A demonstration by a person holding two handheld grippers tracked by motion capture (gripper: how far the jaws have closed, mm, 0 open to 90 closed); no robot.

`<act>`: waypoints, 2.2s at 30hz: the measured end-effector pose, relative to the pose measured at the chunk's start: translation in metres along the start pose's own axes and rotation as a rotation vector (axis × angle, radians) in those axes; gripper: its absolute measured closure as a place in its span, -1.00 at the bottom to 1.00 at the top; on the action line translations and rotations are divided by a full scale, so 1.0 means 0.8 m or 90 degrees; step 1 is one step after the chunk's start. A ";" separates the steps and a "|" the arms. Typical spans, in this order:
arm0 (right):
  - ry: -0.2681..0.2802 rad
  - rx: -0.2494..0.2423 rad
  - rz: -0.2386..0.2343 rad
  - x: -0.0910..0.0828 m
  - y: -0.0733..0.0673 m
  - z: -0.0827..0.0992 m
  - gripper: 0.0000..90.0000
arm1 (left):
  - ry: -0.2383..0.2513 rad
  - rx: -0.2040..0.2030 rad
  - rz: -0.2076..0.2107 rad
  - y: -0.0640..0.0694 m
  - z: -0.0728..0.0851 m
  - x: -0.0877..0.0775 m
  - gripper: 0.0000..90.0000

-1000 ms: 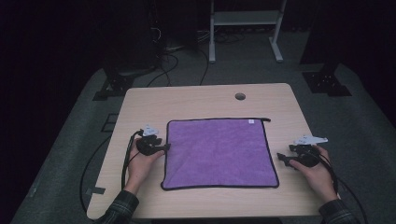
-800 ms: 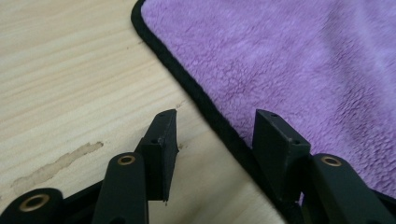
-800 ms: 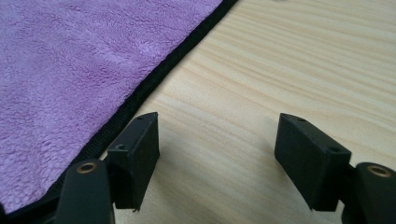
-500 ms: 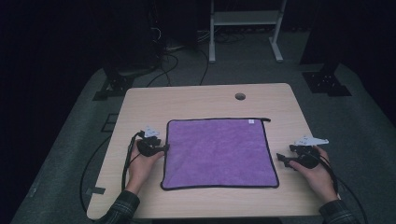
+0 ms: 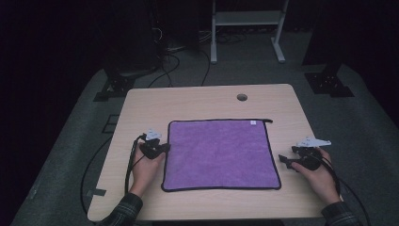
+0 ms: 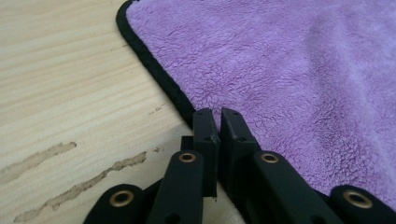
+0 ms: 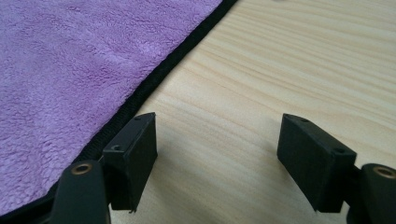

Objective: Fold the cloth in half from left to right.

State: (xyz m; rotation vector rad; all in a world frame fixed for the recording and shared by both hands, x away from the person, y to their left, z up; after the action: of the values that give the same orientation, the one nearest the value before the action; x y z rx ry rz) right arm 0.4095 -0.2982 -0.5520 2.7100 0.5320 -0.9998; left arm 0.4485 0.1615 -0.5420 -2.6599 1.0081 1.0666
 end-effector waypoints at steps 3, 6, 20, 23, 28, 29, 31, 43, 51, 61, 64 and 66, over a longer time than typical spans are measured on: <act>0.000 0.000 0.000 0.000 0.000 0.000 -0.38 | 0.003 -0.008 0.013 -0.001 0.000 0.000 0.95; 0.000 0.000 0.000 0.000 0.000 0.000 -0.38 | 0.005 -0.020 0.022 -0.002 0.000 -0.001 0.96; 0.000 0.000 -0.001 0.000 0.000 0.000 -0.38 | 0.015 -0.051 0.011 -0.029 -0.002 -0.027 0.96; 0.000 0.000 -0.001 0.000 0.000 0.000 -0.38 | 0.016 -0.057 0.004 -0.037 -0.001 -0.033 0.96; 0.000 0.000 -0.001 0.000 0.000 0.000 -0.38 | 0.028 -0.069 -0.005 -0.049 -0.002 -0.048 0.96; 0.000 0.000 -0.001 0.000 0.000 0.000 -0.38 | 0.038 -0.075 0.001 -0.049 -0.004 -0.051 0.96; 0.000 0.000 -0.001 0.000 0.000 0.000 -0.39 | 0.047 -0.071 0.011 -0.047 -0.008 -0.054 0.96; 0.000 -0.002 -0.002 0.000 0.000 0.000 -0.40 | 0.109 -0.085 0.096 -0.017 -0.035 -0.054 0.95; 0.000 -0.002 -0.002 0.000 0.000 0.000 -0.40 | 0.117 -0.055 0.136 0.009 -0.056 -0.042 0.95; 0.000 -0.003 -0.003 0.001 -0.001 0.000 -0.41 | 0.098 -0.036 0.169 0.041 -0.073 -0.017 0.95; 0.000 -0.003 -0.003 0.001 -0.001 0.000 -0.41 | 0.089 -0.032 0.179 0.050 -0.075 -0.007 0.95; 0.000 -0.003 -0.003 0.001 -0.001 0.000 -0.41 | 0.085 -0.029 0.184 0.056 -0.077 -0.002 0.95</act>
State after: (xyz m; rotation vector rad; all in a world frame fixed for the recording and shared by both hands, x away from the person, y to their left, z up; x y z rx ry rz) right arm 0.4097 -0.2976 -0.5522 2.7053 0.5411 -0.9989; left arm 0.4558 0.1079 -0.4882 -2.7100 1.4474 0.9766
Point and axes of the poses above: each handheld gripper's, and its own axes: x roughly forward along the jaws, z roughly out of its underside, y roughly to its right, the point moved 10 cm from there along x, roughly forward along the jaws, and after that the axes turned 7 degrees about z, right-handed, at the moved point
